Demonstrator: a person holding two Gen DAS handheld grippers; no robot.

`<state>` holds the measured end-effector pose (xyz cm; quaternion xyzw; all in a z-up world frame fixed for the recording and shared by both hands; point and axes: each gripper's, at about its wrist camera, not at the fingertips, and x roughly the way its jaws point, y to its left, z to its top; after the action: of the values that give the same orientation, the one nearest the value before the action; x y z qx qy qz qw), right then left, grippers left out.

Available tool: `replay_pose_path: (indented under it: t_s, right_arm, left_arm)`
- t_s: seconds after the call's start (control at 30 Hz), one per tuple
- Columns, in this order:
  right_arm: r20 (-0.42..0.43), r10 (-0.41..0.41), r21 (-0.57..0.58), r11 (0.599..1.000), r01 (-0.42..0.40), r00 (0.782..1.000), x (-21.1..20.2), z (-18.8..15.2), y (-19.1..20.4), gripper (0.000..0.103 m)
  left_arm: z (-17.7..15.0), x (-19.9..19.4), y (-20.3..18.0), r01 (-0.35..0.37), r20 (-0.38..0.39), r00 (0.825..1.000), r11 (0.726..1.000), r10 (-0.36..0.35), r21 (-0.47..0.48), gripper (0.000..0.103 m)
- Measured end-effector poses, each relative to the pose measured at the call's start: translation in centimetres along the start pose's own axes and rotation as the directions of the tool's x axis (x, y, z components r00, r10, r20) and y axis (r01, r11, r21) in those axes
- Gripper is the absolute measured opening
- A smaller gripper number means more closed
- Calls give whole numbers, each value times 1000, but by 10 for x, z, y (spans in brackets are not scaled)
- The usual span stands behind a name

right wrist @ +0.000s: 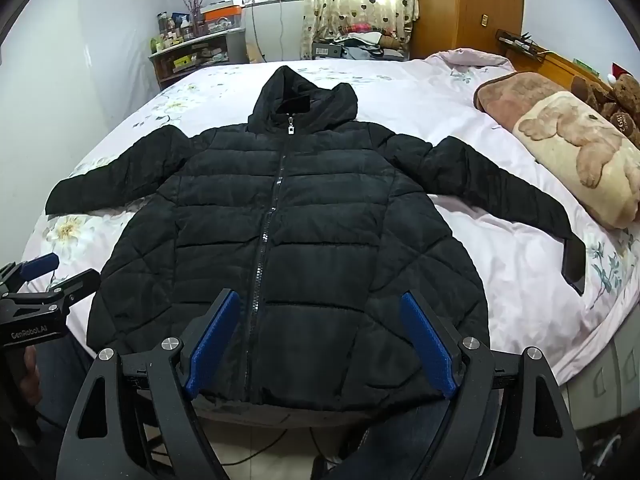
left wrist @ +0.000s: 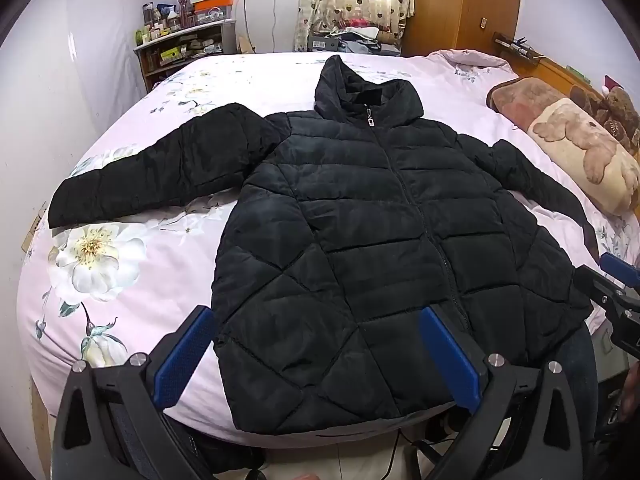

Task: Fold large clothes

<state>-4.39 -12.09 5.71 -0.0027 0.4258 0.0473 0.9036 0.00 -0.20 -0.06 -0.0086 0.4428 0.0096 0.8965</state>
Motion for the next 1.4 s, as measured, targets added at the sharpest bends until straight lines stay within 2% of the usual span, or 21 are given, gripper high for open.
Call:
replay_pose_path:
  t_s: [1.4]
  right_arm:
    - [-13,-7,-3,1000,7,1000,4,-4,0,82]
  left_arm:
    - [-4,-7,-1,21,-8,1000,1000,-21,-7,103]
